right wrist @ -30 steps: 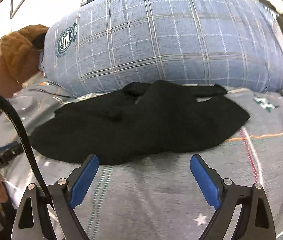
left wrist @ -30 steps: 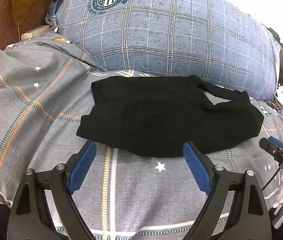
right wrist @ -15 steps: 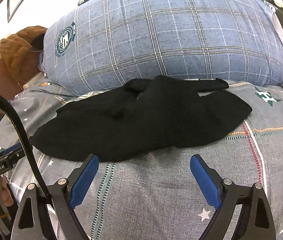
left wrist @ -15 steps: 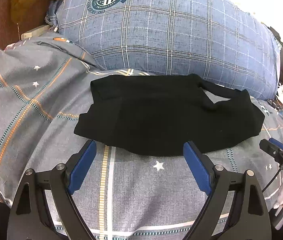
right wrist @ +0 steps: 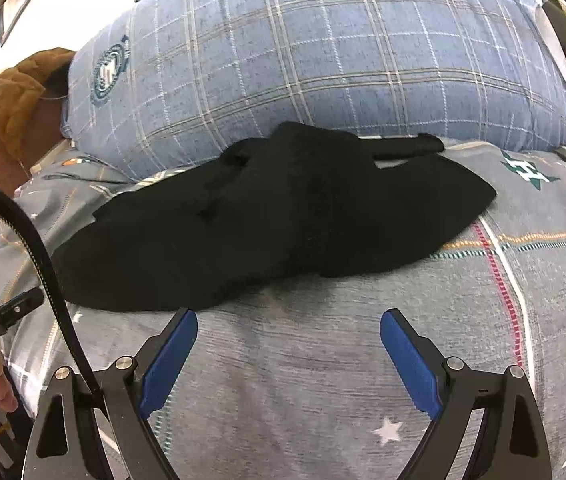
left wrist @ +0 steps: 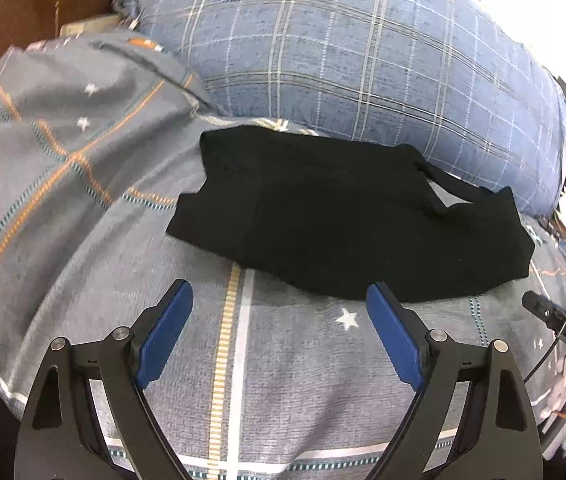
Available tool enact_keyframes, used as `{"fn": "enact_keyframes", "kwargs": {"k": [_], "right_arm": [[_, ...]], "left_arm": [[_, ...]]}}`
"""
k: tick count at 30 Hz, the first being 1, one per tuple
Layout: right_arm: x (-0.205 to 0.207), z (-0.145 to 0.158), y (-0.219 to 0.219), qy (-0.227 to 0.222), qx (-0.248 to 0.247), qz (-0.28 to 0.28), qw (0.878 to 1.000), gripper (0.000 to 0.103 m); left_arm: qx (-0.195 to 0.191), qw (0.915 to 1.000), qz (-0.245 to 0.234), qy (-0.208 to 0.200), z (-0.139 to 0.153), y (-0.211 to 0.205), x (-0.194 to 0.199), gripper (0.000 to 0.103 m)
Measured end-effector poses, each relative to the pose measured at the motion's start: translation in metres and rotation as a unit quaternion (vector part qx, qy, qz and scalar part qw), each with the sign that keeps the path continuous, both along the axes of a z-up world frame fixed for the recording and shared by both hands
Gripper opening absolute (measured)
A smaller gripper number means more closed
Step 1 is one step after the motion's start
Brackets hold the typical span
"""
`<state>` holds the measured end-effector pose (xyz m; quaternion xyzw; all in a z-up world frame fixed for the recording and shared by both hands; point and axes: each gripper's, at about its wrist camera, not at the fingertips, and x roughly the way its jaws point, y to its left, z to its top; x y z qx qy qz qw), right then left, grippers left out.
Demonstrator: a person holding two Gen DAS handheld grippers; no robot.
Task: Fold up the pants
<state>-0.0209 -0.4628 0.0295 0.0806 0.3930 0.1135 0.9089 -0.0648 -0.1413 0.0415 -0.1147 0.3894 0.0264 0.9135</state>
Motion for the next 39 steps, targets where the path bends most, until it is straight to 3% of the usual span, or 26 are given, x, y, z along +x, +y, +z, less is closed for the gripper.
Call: {"fn": "enact_keyframes", "kwargs": {"k": [7,29,33,39], "right_arm": [[0.007,-0.012,-0.022,0.012,0.020,-0.016,1.000,0.092],[0.069,-0.017,-0.021,-0.001,0.062,0.010,0.998,0.092],[0.078,-0.013,-0.024,0.011,0.094,0.003,0.995,0.092],[0.049,-0.011,-0.024,0.025,0.055,0.048,0.997,0.092]], "left_arm": [[-0.047,0.9988,0.010,0.003,-0.010,0.010,0.013,0.089],[-0.089,0.9956,0.017,0.025,-0.032,-0.001,0.102,0.089],[-0.103,0.9942,0.002,0.032,-0.031,0.004,0.097,0.089],[-0.123,0.9919,0.015,0.026,-0.031,0.027,0.067,0.089]]}}
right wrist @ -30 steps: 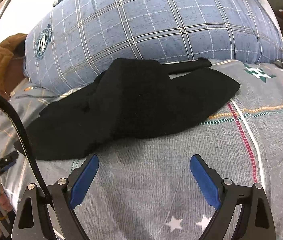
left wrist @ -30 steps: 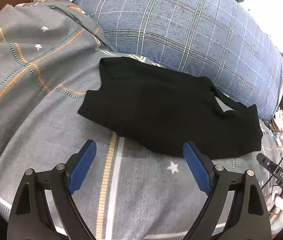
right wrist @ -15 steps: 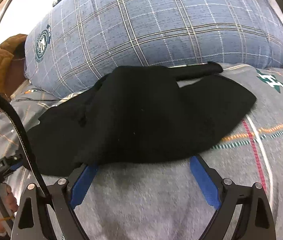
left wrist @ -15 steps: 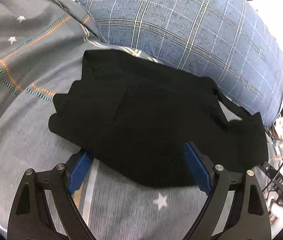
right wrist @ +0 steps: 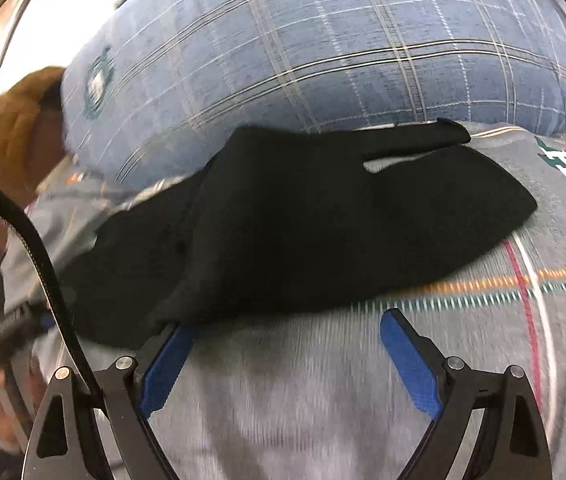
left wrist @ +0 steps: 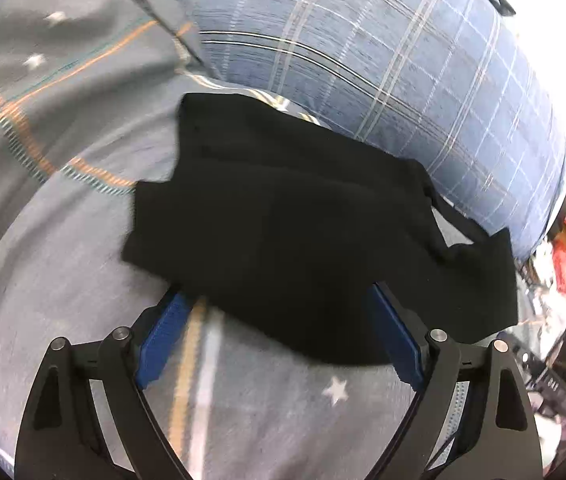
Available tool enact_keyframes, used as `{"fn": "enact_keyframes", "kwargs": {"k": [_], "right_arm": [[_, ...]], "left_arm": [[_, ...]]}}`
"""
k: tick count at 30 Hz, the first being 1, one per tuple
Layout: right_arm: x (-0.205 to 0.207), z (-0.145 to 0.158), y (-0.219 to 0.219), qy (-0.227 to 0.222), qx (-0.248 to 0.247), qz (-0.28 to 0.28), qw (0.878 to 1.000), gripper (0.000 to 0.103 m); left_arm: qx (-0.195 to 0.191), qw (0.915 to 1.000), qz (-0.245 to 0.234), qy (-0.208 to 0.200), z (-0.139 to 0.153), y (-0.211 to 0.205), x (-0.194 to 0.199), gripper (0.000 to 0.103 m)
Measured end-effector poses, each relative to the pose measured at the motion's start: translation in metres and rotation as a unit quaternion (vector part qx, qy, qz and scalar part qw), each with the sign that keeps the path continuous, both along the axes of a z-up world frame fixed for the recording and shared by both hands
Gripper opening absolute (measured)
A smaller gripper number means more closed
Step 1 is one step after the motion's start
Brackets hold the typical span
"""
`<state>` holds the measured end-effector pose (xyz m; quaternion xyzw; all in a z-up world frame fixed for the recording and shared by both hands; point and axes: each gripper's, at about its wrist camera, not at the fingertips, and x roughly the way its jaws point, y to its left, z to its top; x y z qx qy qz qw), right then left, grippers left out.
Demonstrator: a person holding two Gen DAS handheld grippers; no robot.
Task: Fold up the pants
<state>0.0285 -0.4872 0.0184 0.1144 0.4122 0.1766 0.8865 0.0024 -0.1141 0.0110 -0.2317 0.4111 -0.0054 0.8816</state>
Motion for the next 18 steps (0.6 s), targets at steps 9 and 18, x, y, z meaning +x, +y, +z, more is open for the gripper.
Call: {"fn": "enact_keyframes", "kwargs": {"k": [9,18], "right_arm": [[0.011,-0.007,-0.007,-0.009,0.091,0.011,0.996,0.092],[0.041,-0.017,-0.007,-0.008,0.147,-0.023,0.989,0.024]], "left_arm": [[0.009,0.9998,0.007,-0.016,-0.002,-0.009,0.011,0.089],[-0.031,0.9976,-0.052,-0.032,0.001,-0.008,0.032,0.020]]}}
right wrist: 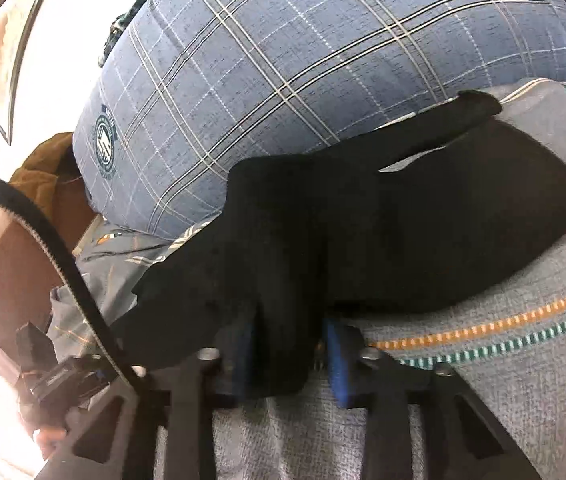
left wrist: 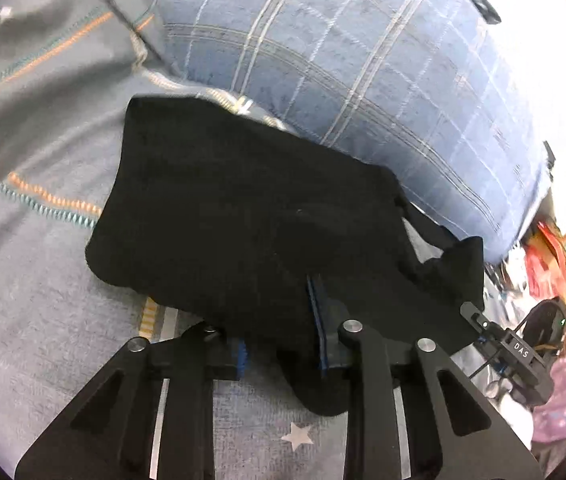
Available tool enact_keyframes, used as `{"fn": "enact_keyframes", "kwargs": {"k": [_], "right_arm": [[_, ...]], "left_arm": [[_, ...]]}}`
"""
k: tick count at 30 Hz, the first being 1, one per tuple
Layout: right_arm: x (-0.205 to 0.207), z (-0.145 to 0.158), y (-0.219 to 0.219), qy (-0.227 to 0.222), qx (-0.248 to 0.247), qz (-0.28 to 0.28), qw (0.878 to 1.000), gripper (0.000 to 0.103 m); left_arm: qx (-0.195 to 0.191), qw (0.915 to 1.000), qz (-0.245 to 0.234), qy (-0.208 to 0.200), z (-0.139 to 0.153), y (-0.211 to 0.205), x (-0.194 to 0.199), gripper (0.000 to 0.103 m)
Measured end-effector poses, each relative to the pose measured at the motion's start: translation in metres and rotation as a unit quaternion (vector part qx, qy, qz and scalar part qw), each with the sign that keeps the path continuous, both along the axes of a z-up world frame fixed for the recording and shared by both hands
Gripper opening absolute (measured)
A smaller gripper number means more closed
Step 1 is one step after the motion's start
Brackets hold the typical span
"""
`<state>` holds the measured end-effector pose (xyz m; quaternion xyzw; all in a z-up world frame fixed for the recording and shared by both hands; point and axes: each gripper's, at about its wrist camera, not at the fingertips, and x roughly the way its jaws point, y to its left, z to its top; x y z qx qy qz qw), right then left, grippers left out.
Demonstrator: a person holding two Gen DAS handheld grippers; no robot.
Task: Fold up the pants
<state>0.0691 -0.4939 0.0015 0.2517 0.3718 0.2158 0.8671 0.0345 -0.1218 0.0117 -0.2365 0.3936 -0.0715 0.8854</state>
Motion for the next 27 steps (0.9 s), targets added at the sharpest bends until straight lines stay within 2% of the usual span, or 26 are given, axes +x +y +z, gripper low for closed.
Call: {"fn": "enact_keyframes", "kwargs": {"k": [2,6,9,13,15,16,18,20,23,27], "right_arm": [[-0.008,0.006,0.003,-0.006,-0.016,0.009,1.000,0.019],[-0.035,0.023,0.016,-0.010,-0.041,0.034,0.999,0.019],[-0.054,0.028,0.038,-0.010,-0.050,0.063,0.997,0.019],[-0.066,0.016,0.071,0.006,-0.060,0.089,0.994,0.019],[-0.063,-0.001,0.089,0.029,-0.086,0.097,0.991,0.023],[-0.063,-0.003,0.089,0.028,-0.077,0.093,0.992,0.026],[-0.065,-0.001,0.081,0.035,-0.042,0.092,0.994,0.034],[-0.067,0.003,0.067,0.053,-0.037,0.087,0.994,0.038],[-0.083,0.018,0.038,0.037,-0.067,0.062,0.995,0.043],[-0.092,0.022,-0.013,0.039,-0.115,-0.014,0.992,0.046]], "left_arm": [[0.025,0.9997,0.003,-0.004,0.013,0.001,-0.008,0.019],[0.067,0.9974,-0.009,-0.024,0.043,0.012,-0.034,0.018],[0.089,0.9959,-0.002,-0.017,0.050,0.028,-0.047,0.018],[0.090,0.9955,0.013,0.026,0.021,0.044,-0.047,0.018],[0.096,0.9942,0.020,0.045,0.003,0.046,-0.048,0.018],[0.095,0.9940,0.022,0.049,-0.003,0.045,-0.049,0.018],[0.100,0.9939,0.024,0.039,-0.001,0.044,-0.053,0.018],[0.101,0.9939,0.023,0.039,-0.001,0.042,-0.052,0.018],[0.091,0.9948,0.025,0.039,-0.003,0.044,-0.052,0.018],[0.087,0.9949,0.032,0.038,-0.003,0.044,-0.052,0.019]]}}
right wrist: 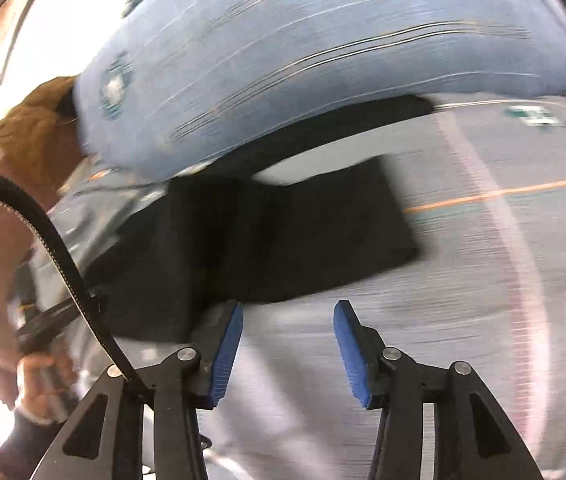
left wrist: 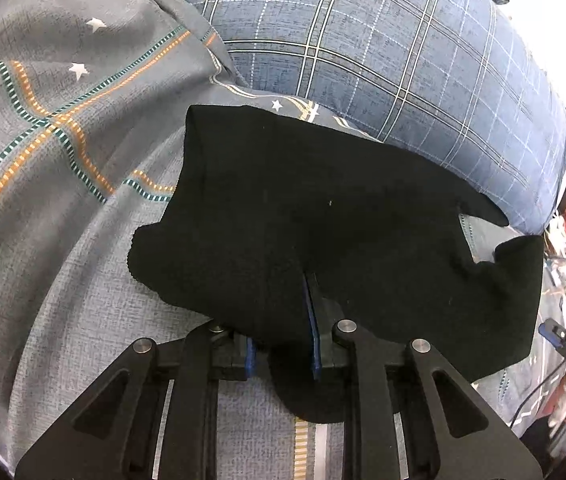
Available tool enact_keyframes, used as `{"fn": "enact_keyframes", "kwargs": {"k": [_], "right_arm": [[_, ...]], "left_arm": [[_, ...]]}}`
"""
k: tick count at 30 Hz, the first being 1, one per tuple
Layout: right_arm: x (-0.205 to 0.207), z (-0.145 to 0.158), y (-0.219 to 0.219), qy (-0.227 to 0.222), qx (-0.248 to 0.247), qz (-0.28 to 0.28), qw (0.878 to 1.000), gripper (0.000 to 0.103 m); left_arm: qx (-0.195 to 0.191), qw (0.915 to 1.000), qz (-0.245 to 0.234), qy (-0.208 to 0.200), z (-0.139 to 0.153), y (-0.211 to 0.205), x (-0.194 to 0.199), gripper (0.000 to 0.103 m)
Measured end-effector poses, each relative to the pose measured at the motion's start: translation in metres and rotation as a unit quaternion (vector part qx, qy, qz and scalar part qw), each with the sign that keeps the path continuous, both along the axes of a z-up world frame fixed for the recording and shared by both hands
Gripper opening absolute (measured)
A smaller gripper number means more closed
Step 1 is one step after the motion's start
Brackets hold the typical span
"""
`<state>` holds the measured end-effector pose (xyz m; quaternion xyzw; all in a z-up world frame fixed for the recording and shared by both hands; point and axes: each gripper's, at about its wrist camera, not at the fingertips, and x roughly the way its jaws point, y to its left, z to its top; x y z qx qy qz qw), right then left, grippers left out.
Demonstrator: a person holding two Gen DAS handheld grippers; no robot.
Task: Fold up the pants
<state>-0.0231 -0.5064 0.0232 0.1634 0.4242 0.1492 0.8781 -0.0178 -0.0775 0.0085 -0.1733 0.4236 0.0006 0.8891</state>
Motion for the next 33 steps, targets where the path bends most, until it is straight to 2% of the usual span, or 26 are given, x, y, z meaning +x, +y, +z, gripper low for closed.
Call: {"fn": "enact_keyframes", "kwargs": {"k": [4,6,9,10,11,13,14,18,20,23,25,27,28,31,33], "right_arm": [[0.020,-0.010,-0.026,0.004,-0.025,-0.059,0.998,0.047],[0.037,-0.014,-0.029,0.006,-0.019,-0.060,0.998,0.049],[0.054,-0.016,-0.019,-0.022,-0.029,-0.037,0.999,0.049],[0.059,-0.017,-0.014,-0.032,-0.036,-0.026,0.999,0.044],[0.062,-0.018,-0.013,-0.039,-0.044,-0.017,0.998,0.030],[0.064,-0.018,-0.008,-0.037,-0.050,-0.001,0.998,0.015],[0.062,-0.016,-0.010,-0.037,-0.052,0.004,0.998,0.010],[0.034,0.007,-0.033,-0.062,-0.071,-0.011,0.995,0.010],[0.016,0.015,-0.045,-0.063,-0.096,-0.028,0.993,0.010],[0.005,0.009,-0.064,-0.035,-0.125,-0.052,0.990,0.010],[0.005,-0.007,-0.075,-0.003,-0.131,-0.063,0.989,0.010],[0.004,-0.020,-0.085,0.006,-0.125,-0.066,0.990,0.010],[0.004,-0.017,-0.080,-0.008,-0.125,-0.072,0.989,0.014],[0.002,-0.010,-0.080,0.002,-0.136,-0.088,0.987,0.021],[-0.001,0.001,-0.076,-0.006,-0.134,-0.089,0.987,0.023]], "left_arm": [[0.009,1.0000,0.000,-0.001,0.001,-0.004,0.001,0.019],[0.008,1.0000,0.001,-0.001,0.001,-0.003,0.002,0.019],[0.015,0.9999,0.002,-0.003,0.001,-0.005,0.002,0.020],[0.017,0.9998,0.002,-0.004,0.001,-0.006,0.001,0.020],[0.019,0.9998,0.002,-0.003,0.001,-0.006,0.001,0.020],[0.017,0.9998,0.001,-0.001,0.002,-0.005,0.000,0.020],[0.015,0.9999,0.000,0.000,0.002,-0.004,0.000,0.020],[0.012,0.9999,-0.002,-0.001,0.002,-0.003,-0.004,0.021],[0.011,0.9999,0.000,-0.003,0.002,-0.004,-0.005,0.021],[0.009,1.0000,0.001,-0.002,0.002,-0.005,-0.005,0.022],[0.009,1.0000,0.002,0.002,0.002,-0.004,-0.006,0.024],[0.011,0.9999,0.005,0.007,0.004,-0.003,-0.008,0.030],[0.014,0.9998,0.007,0.009,0.005,-0.002,-0.010,0.032],[0.019,0.9997,0.010,0.014,0.007,0.003,-0.017,0.041],[0.026,0.9994,0.014,0.017,0.009,0.006,-0.025,0.050]]}}
